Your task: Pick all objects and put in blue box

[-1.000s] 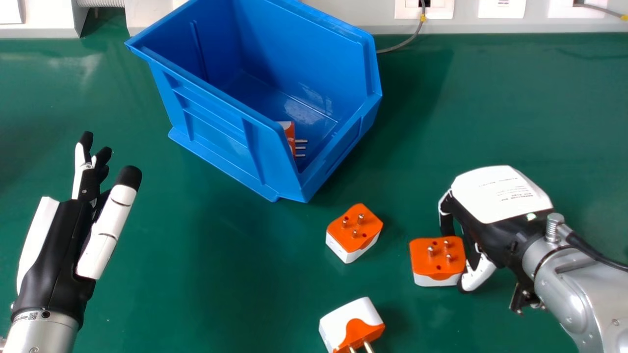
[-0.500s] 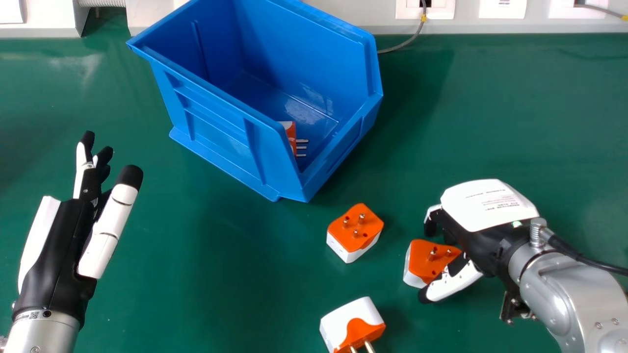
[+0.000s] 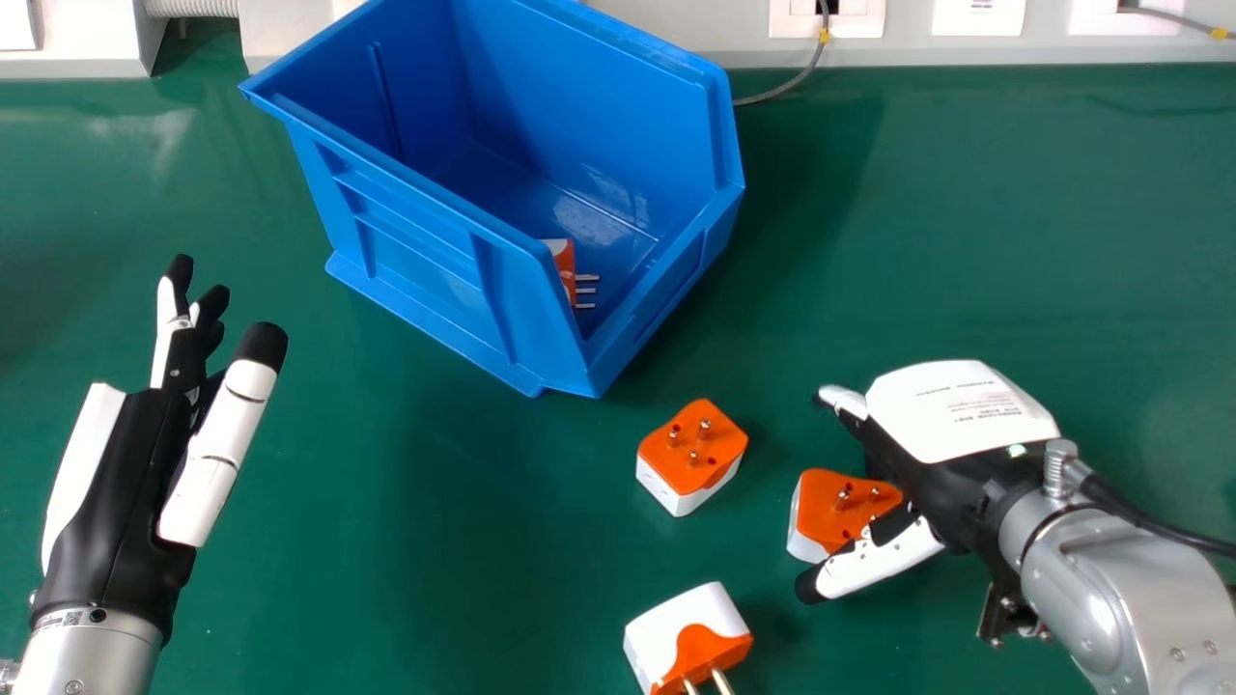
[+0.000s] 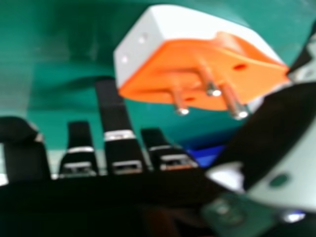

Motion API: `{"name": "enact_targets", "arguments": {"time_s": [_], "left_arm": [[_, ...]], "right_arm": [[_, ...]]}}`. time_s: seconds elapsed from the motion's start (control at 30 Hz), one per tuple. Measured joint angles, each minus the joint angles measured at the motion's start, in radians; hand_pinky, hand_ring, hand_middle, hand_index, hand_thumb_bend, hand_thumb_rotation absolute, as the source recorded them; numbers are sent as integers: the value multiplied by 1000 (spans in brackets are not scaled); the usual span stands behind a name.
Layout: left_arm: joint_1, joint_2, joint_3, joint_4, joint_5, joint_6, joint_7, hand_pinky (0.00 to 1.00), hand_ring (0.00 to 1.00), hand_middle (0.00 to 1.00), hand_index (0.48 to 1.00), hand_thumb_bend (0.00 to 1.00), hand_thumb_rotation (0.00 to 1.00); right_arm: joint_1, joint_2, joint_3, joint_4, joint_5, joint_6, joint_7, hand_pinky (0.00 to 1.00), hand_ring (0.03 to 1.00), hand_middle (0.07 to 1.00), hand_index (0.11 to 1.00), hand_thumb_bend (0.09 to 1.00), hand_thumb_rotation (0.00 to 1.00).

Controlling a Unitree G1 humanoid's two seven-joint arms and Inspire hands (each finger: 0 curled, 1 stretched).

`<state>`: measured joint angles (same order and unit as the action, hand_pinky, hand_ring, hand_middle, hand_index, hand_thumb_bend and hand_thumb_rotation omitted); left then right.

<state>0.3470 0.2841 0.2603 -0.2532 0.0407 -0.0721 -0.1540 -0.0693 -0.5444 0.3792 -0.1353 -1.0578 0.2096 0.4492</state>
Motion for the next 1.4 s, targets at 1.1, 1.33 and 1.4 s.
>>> {"name": "enact_targets", "arguments": {"time_s": [1.1, 1.33, 1.4], "left_arm": [[1, 0, 0, -19, -4, -2, -14, 938, 1000, 1000, 993, 622, 1000], [1, 0, 0, -25, -4, 1, -14, 934, 1000, 1000, 992, 622, 1000], [2, -1, 0, -32, -4, 4, -14, 934, 1000, 1000, 992, 622, 1000]], "right_arm": [[-40, 45, 27, 165, 78, -67, -230, 372, 451, 516, 505, 498, 129], [-40, 69, 26, 153, 79, -11, -198, 387, 468, 521, 491, 488, 134], [-42, 73, 26, 151, 79, 1, -193, 387, 468, 521, 491, 488, 134]]}}
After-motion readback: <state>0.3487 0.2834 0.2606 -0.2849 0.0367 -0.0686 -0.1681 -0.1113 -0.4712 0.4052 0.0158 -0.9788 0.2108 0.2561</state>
